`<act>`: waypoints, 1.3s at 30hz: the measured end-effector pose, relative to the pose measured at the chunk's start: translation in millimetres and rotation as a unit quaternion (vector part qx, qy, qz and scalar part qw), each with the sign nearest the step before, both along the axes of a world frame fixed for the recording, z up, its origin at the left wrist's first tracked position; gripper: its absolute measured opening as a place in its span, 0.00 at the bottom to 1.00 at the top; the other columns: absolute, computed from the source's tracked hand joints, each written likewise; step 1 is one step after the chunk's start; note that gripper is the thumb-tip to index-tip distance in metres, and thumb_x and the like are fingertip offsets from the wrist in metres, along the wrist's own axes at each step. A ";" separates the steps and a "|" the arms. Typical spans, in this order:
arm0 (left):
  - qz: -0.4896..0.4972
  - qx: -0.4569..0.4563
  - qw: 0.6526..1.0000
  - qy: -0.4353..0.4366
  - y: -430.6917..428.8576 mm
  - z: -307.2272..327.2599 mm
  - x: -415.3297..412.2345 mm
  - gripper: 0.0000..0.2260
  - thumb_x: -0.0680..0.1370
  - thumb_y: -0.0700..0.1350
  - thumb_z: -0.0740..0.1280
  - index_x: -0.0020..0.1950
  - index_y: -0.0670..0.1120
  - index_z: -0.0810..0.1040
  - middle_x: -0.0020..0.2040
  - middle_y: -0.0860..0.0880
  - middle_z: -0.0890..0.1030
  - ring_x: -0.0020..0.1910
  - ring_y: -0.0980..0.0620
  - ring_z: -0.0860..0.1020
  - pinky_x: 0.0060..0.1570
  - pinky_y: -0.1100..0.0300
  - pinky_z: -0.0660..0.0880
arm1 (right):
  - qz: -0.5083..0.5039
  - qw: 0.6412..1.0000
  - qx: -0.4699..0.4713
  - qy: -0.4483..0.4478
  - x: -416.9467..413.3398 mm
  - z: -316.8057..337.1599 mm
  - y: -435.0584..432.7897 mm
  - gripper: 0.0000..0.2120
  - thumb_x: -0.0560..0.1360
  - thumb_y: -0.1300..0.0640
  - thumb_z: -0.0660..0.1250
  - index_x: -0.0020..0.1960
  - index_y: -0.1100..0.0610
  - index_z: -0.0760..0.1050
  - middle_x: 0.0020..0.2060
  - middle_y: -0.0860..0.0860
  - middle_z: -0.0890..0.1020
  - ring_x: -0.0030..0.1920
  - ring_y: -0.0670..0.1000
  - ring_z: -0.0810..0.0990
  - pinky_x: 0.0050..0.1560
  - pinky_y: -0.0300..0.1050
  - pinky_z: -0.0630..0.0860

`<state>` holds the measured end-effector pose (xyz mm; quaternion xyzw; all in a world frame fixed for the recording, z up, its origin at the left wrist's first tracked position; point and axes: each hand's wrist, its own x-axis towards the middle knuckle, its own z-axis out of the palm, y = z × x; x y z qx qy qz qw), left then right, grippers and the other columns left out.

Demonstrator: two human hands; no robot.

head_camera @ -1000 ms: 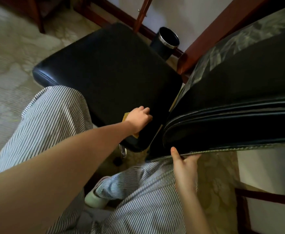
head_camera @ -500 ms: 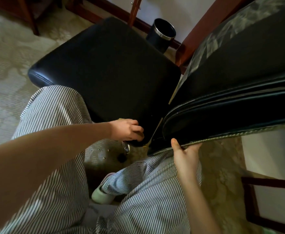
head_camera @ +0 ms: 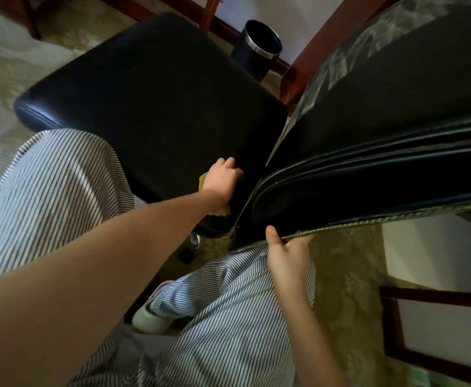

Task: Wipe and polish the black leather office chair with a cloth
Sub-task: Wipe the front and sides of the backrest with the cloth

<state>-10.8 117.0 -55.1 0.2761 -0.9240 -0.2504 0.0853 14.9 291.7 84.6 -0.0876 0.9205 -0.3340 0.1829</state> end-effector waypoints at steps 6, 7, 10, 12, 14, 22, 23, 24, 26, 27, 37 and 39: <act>-0.044 -0.014 0.999 0.019 33.7 -9.8 40.0 0.14 0.79 0.43 0.59 0.63 0.51 0.75 0.56 0.47 0.72 0.53 0.46 0.69 0.52 0.56 0.67 | 0.001 1.000 -0.023 0.007 0.5 0.7 -1.4 0.36 0.77 0.58 0.65 0.77 0.57 0.46 0.67 0.54 0.71 0.64 0.54 0.72 0.48 0.27 0.59; -0.049 -0.017 0.998 0.019 39.9 -10.7 47.0 0.13 0.79 0.43 0.60 0.63 0.50 0.75 0.56 0.47 0.72 0.53 0.46 0.70 0.52 0.56 0.67 | 0.002 1.000 -0.024 0.004 1.0 0.9 -1.1 0.37 0.77 0.58 0.64 0.77 0.57 0.45 0.68 0.55 0.70 0.65 0.54 0.71 0.47 0.26 0.58; -0.067 -0.002 0.998 0.014 54.6 -16.0 67.0 0.13 0.79 0.44 0.60 0.61 0.50 0.76 0.55 0.47 0.73 0.52 0.46 0.71 0.53 0.54 0.70 | 0.004 1.000 -0.026 -0.008 1.7 1.5 -0.2 0.38 0.78 0.56 0.64 0.77 0.58 0.40 0.70 0.56 0.67 0.67 0.55 0.69 0.49 0.28 0.60; -0.040 0.074 0.996 0.035 65.4 -14.3 76.7 0.13 0.79 0.45 0.61 0.62 0.50 0.77 0.55 0.47 0.73 0.52 0.46 0.73 0.54 0.55 0.70 | 0.011 1.000 -0.027 -0.010 1.5 2.9 -0.4 0.39 0.78 0.56 0.63 0.77 0.58 0.39 0.70 0.56 0.67 0.67 0.56 0.69 0.53 0.32 0.63; 0.036 0.196 0.976 0.087 77.6 -8.9 83.2 0.13 0.79 0.45 0.62 0.62 0.49 0.77 0.54 0.46 0.75 0.53 0.47 0.75 0.54 0.58 0.71 | 0.021 0.999 -0.028 -0.010 1.9 5.4 -0.4 0.39 0.78 0.56 0.64 0.77 0.57 0.40 0.71 0.55 0.66 0.67 0.55 0.68 0.55 0.33 0.63; 0.208 0.389 0.859 0.259 97.9 48.4 74.9 0.08 0.79 0.43 0.64 0.56 0.50 0.78 0.54 0.49 0.78 0.52 0.59 0.73 0.52 0.68 0.66 | 0.066 0.995 -0.078 -0.008 6.0 18.6 14.5 0.43 0.75 0.55 0.67 0.77 0.51 0.39 0.73 0.54 0.62 0.64 0.51 0.70 0.54 0.39 0.67; 0.223 0.399 0.844 0.282 98.3 57.1 75.1 0.08 0.79 0.44 0.64 0.55 0.52 0.78 0.54 0.49 0.78 0.52 0.58 0.73 0.54 0.64 0.69 | 0.065 0.994 -0.092 0.002 6.2 20.5 16.1 0.43 0.75 0.56 0.68 0.76 0.51 0.40 0.73 0.55 0.62 0.64 0.52 0.71 0.55 0.39 0.68; 0.237 0.412 0.825 0.305 98.2 65.7 75.9 0.07 0.79 0.44 0.63 0.54 0.53 0.78 0.53 0.50 0.79 0.53 0.57 0.75 0.56 0.59 0.72 | 0.062 0.992 -0.107 0.012 6.2 22.9 17.7 0.43 0.75 0.57 0.68 0.76 0.50 0.40 0.73 0.55 0.62 0.65 0.53 0.71 0.55 0.40 0.69; 0.250 0.425 0.795 0.352 96.9 85.6 81.1 0.07 0.79 0.44 0.64 0.53 0.55 0.77 0.52 0.51 0.79 0.53 0.54 0.76 0.57 0.52 0.75 | 0.059 0.987 -0.149 0.028 6.1 29.9 20.8 0.42 0.75 0.58 0.67 0.76 0.49 0.42 0.73 0.54 0.61 0.65 0.52 0.71 0.55 0.39 0.69; 0.247 0.421 0.787 0.376 95.6 96.2 84.3 0.07 0.78 0.44 0.64 0.53 0.55 0.77 0.51 0.52 0.79 0.53 0.54 0.77 0.56 0.51 0.76 | 0.059 0.983 -0.169 0.037 6.7 34.6 21.2 0.41 0.75 0.59 0.67 0.76 0.48 0.42 0.73 0.53 0.61 0.65 0.51 0.70 0.55 0.38 0.69; -0.059 0.106 0.841 0.527 62.3 233.8 74.6 0.12 0.76 0.42 0.66 0.59 0.45 0.77 0.53 0.46 0.75 0.53 0.54 0.75 0.55 0.63 0.72 | 0.004 0.921 -0.287 0.264 6.9 87.7 12.9 0.36 0.74 0.57 0.68 0.74 0.47 0.51 0.68 0.46 0.68 0.61 0.35 0.65 0.58 0.30 0.64; -0.108 0.072 0.828 0.545 57.9 260.0 66.7 0.12 0.76 0.41 0.67 0.59 0.43 0.77 0.52 0.45 0.74 0.53 0.54 0.74 0.55 0.63 0.72 | 0.000 0.909 -0.287 0.304 7.7 92.7 11.4 0.35 0.74 0.56 0.68 0.74 0.46 0.52 0.65 0.43 0.68 0.61 0.34 0.64 0.59 0.35 0.65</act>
